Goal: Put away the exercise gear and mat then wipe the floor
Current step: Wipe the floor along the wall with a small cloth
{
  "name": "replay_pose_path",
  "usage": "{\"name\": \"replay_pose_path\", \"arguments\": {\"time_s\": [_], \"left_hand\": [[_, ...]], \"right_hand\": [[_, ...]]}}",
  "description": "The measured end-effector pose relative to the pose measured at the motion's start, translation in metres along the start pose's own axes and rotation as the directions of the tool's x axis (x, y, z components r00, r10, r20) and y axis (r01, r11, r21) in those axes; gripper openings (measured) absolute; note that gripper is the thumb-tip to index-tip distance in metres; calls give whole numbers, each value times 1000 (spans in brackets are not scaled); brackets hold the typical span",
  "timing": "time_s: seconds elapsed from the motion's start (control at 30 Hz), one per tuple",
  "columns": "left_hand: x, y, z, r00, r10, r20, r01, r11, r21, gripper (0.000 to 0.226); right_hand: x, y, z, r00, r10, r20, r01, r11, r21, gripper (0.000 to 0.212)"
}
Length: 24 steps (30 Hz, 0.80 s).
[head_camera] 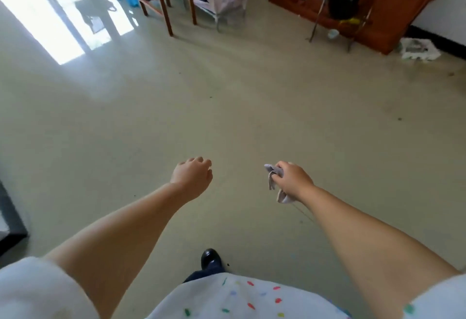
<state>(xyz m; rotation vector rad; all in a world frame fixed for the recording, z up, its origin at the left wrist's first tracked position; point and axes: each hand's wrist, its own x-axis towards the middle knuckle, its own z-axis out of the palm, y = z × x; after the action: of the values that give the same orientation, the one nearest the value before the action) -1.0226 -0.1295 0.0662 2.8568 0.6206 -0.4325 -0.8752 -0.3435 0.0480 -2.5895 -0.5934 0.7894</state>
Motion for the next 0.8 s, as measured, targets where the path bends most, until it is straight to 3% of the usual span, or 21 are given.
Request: {"name": "replay_pose_path", "arguments": {"time_s": [0.2, 0.4, 0.63, 0.8], "left_hand": [[15, -128, -19, 986, -161, -47, 161, 987, -9, 36], [51, -201, -23, 949, -314, -6, 313, 948, -53, 43], [148, -285, -45, 889, -457, 16, 456, 884, -106, 48], [225, -341, -86, 822, -568, 37, 568, 815, -118, 50]], "right_hand": [[76, -123, 35, 983, -136, 122, 152, 979, -137, 17], [156, -223, 56, 932, -292, 215, 337, 916, -218, 23], [290, -324, 54, 848, -430, 309, 514, 809, -285, 14], [394, -413, 33, 792, -497, 355, 605, 717, -347, 21]]}}
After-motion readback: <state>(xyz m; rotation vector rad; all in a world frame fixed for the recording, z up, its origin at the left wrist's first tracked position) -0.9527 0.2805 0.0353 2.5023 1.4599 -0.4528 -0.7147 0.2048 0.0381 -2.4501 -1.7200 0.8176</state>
